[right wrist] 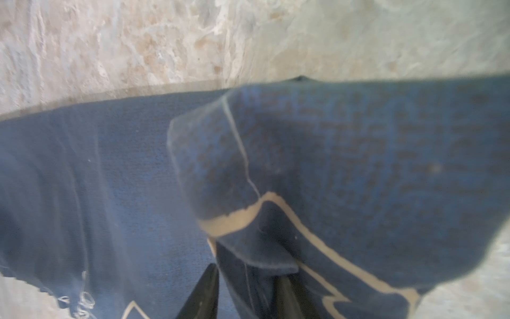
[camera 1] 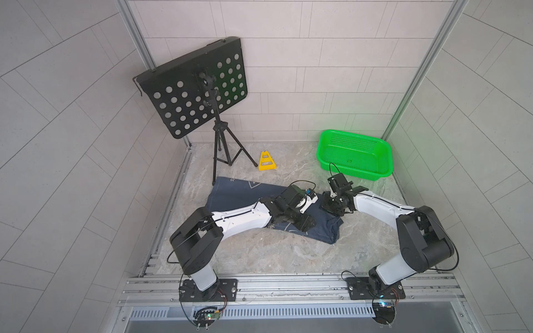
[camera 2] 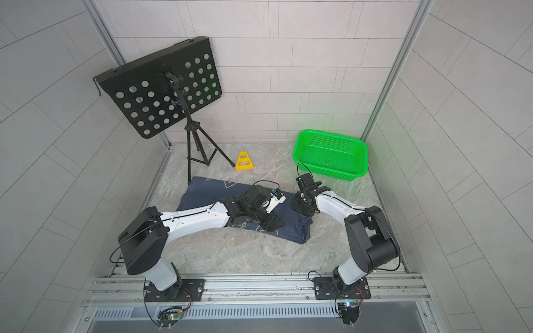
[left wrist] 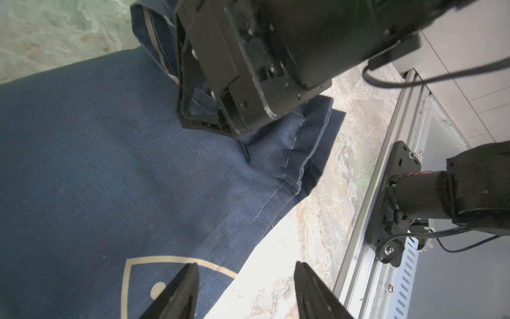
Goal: Roll up the pillowcase
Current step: Roll the pillowcase at the center of the board.
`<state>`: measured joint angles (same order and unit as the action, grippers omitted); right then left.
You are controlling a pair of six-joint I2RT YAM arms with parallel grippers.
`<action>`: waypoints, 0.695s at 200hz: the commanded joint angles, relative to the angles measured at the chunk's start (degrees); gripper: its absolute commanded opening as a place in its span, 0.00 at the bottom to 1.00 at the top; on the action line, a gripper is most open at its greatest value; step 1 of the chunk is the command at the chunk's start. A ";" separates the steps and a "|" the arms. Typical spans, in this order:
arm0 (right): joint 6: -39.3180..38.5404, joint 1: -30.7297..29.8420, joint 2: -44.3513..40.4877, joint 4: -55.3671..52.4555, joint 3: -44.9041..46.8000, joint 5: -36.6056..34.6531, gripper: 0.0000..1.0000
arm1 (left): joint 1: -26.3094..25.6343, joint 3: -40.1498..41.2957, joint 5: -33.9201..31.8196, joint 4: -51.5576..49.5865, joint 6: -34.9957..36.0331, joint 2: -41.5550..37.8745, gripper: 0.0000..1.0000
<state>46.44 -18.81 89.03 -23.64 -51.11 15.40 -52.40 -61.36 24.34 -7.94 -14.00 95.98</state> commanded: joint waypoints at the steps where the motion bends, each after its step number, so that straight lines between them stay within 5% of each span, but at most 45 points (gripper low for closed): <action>1: 0.66 -0.01 0.41 0.81 -0.61 1.94 0.44 | 0.09 0.62 1.60 3.19 -2.44 -0.11 0.62; 61: 8.89 0.97 4.42 10.20 -1.53 8.19 0.49 | 0.00 2.50 1.87 3.99 -4.22 -0.35 0.62; 85: 8.91 1.03 4.44 7.12 -3.14 4.83 0.64 | 0.02 1.72 0.91 2.11 -3.67 -0.50 0.62; 139: 4.64 2.26 -0.88 -3.00 -7.68 0.83 0.72 | -0.17 0.18 1.06 2.42 -5.25 0.85 0.62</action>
<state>53.58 -17.23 91.98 -19.90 -56.05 19.81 -52.42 -59.48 25.54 -4.84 -18.52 96.01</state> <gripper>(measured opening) 0.695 0.624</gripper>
